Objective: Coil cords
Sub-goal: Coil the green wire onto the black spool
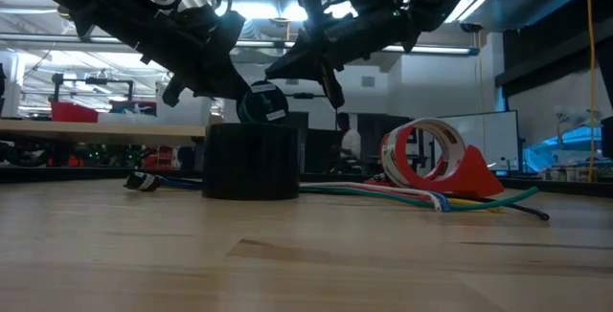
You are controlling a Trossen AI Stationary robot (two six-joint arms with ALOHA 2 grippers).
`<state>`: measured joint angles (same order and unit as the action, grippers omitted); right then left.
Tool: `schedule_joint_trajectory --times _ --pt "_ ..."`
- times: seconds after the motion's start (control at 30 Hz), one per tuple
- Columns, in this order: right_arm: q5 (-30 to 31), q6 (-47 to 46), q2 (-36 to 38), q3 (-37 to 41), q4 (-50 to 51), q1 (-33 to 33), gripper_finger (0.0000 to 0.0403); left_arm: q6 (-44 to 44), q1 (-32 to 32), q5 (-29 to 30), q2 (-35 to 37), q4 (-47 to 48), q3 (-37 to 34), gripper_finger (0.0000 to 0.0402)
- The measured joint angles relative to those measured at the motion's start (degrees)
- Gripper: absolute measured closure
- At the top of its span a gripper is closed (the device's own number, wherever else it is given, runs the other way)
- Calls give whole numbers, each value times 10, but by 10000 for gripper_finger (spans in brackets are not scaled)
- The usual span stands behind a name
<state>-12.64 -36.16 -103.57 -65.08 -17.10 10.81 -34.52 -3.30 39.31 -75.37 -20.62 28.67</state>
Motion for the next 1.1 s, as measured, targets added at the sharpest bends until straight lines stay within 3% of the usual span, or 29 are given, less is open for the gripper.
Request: schedule_joint_trajectory --times 0.37,0.77,1.1 --pt "10 -1 -4 -1 -30 -11 400 15 19 -3 -8 -47 3 401" --pt "52 -2 -4 -1 -24 -11 400 -60 40 12 -35 -61 3 401" --pt "76 -3 -4 -1 -29 -12 400 -45 52 20 -35 -100 3 401"
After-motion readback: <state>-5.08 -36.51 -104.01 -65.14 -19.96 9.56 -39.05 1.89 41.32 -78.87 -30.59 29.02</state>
